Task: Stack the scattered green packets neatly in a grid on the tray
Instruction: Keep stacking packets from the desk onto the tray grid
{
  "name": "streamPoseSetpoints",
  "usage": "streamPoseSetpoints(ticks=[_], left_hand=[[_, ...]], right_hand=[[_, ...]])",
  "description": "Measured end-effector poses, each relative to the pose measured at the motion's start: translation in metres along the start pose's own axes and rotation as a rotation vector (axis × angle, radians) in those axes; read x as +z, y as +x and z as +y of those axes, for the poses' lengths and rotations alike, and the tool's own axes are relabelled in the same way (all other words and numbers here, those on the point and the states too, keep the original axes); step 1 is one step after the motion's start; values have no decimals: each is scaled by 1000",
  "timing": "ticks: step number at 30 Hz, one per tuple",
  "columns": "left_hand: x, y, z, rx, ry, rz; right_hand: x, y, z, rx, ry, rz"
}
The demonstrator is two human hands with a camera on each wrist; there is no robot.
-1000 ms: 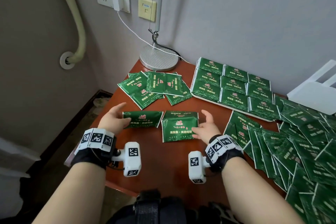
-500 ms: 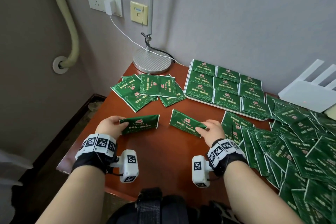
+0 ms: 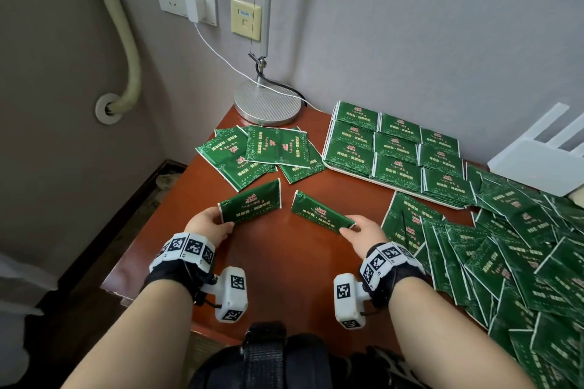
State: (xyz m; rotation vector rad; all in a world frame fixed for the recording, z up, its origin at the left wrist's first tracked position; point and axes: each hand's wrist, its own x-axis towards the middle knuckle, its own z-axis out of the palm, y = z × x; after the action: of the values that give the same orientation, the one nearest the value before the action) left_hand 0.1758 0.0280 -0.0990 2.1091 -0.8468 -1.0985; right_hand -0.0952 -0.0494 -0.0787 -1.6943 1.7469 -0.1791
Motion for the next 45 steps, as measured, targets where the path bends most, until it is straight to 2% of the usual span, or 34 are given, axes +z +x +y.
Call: streamPoseSetpoints(ticks=[5,10,15,19,25,29,33,40,45], left_hand=[[4,4,1,12,92,7],[1,4,22,100,176,-14],[4,20,73,228,190,-23],[21,39,125,325,251,-86],[59,75,201,361,259,-201],[88,103,238,309,235,-229],[114,142,257,236,231,-228],[153,197,249,103,210,-288],[160,212,245,103,244,-304]], right_hand=[[2,4,3,45,6,3],[-23,12,3,44,221,108],[-98,17,-2,8,315,278],[-161,30,11,80,342,420],[-241,64,49,168,292,560],[-274,102,75,216,182,525],[-292,157,91,277,173,460],[-291,249,113,356,70,283],[-281,278,124,387,46,222]])
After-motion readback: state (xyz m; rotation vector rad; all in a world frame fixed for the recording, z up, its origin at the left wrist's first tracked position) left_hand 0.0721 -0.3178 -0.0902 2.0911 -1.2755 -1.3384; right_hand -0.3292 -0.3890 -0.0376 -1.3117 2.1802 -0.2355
